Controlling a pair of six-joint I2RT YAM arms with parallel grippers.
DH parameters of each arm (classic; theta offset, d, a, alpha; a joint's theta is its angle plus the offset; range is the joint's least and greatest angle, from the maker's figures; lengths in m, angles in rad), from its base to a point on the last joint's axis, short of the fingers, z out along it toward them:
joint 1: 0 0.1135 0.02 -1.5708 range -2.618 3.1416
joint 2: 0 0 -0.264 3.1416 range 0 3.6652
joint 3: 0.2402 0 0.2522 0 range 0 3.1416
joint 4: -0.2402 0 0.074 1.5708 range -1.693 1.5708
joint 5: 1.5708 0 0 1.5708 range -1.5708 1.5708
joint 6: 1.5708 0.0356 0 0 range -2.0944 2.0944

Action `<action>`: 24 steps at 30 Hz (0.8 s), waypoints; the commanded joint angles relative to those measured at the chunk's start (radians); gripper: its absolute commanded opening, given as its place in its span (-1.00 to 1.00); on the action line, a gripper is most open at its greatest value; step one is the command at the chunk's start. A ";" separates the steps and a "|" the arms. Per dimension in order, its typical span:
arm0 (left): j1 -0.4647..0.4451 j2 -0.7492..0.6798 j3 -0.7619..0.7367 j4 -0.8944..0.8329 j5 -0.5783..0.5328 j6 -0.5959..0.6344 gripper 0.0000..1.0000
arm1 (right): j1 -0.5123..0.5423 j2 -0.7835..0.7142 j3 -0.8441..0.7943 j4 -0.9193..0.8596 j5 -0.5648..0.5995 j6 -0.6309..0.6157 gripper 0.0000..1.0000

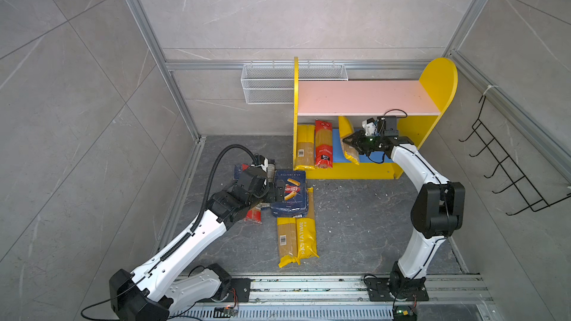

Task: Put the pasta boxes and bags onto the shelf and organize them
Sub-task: 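Carry the yellow-banded bag to the blue shelf beside the red bag, then release the bag upright on the shelf and pull the right gripper back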

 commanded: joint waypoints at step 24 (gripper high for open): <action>0.010 -0.166 -0.085 -0.016 0.010 -0.030 1.00 | 0.000 -0.104 -0.031 -0.008 -0.003 -0.096 0.47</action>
